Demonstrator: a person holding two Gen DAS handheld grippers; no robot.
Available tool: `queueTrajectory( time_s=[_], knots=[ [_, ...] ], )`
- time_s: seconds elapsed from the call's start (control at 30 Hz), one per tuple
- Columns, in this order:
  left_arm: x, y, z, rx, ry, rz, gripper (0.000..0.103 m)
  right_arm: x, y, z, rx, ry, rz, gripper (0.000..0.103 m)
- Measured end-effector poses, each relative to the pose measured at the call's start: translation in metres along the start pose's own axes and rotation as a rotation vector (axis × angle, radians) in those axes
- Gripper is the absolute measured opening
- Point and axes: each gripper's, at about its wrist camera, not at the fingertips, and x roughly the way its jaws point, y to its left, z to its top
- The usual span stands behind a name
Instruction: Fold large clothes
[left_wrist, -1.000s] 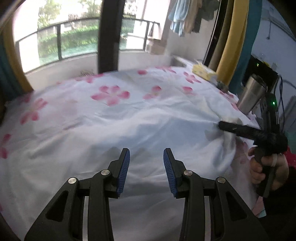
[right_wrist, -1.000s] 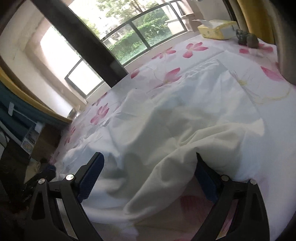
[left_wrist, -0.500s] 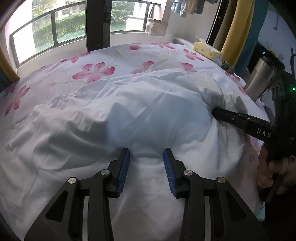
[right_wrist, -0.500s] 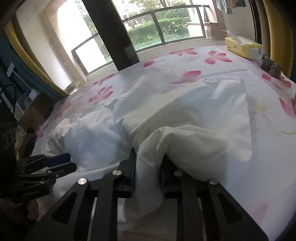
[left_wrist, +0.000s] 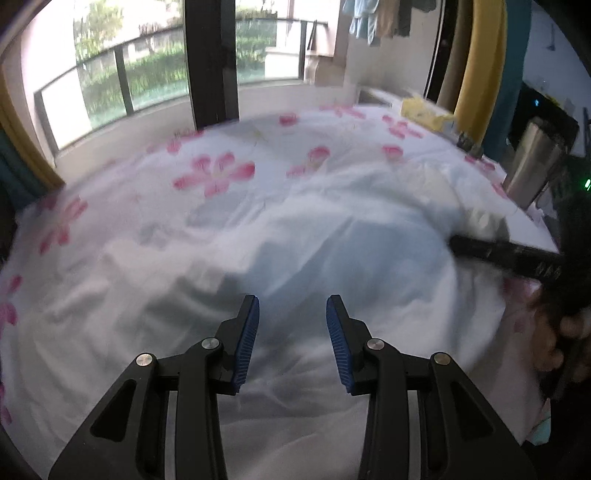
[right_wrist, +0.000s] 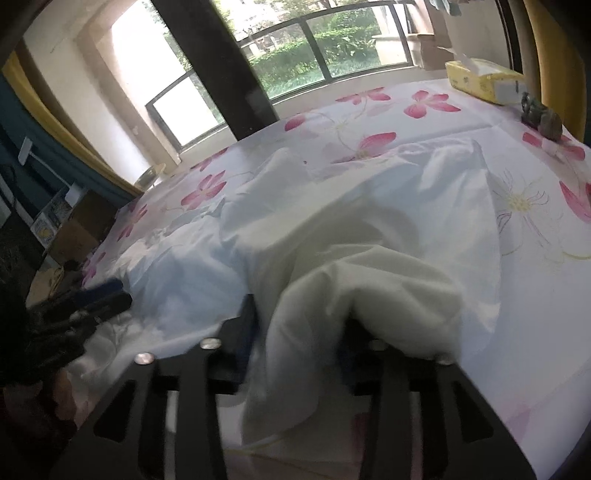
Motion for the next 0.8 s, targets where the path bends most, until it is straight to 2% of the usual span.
queueTrajectory(
  time_s=[0.03,0.13,0.27,0.3,0.33,0.43,0.6,0.8],
  knots=[
    [0.006,0.001,-0.003,-0.001,0.021,-0.007,0.040,0.000,-0.002,0.001,0.010,0.000,0.009,0.047],
    [0.008,0.003,-0.006,-0.015,0.003,-0.013,0.040,0.003,-0.007,0.005,0.050,-0.008,0.035,0.053],
    [0.009,0.002,-0.007,-0.034,-0.009,0.001,0.040,0.012,-0.008,0.009,0.085,-0.024,0.105,0.056],
    [0.009,0.001,-0.007,-0.034,-0.013,0.004,0.040,0.014,-0.008,0.010,0.088,-0.021,0.123,0.049],
    [0.009,0.001,-0.008,-0.035,-0.015,0.003,0.040,0.015,-0.008,0.011,0.094,-0.015,0.128,0.024],
    [0.009,0.001,-0.008,-0.036,-0.018,-0.004,0.040,0.018,-0.007,0.012,0.113,-0.009,0.131,0.016],
    [0.009,0.004,-0.008,-0.035,-0.028,-0.021,0.040,0.003,0.015,0.018,0.040,-0.052,0.089,0.014],
    [0.007,0.004,-0.012,-0.007,-0.053,-0.021,0.040,-0.015,0.044,0.033,-0.037,-0.089,0.104,0.014]
  ],
)
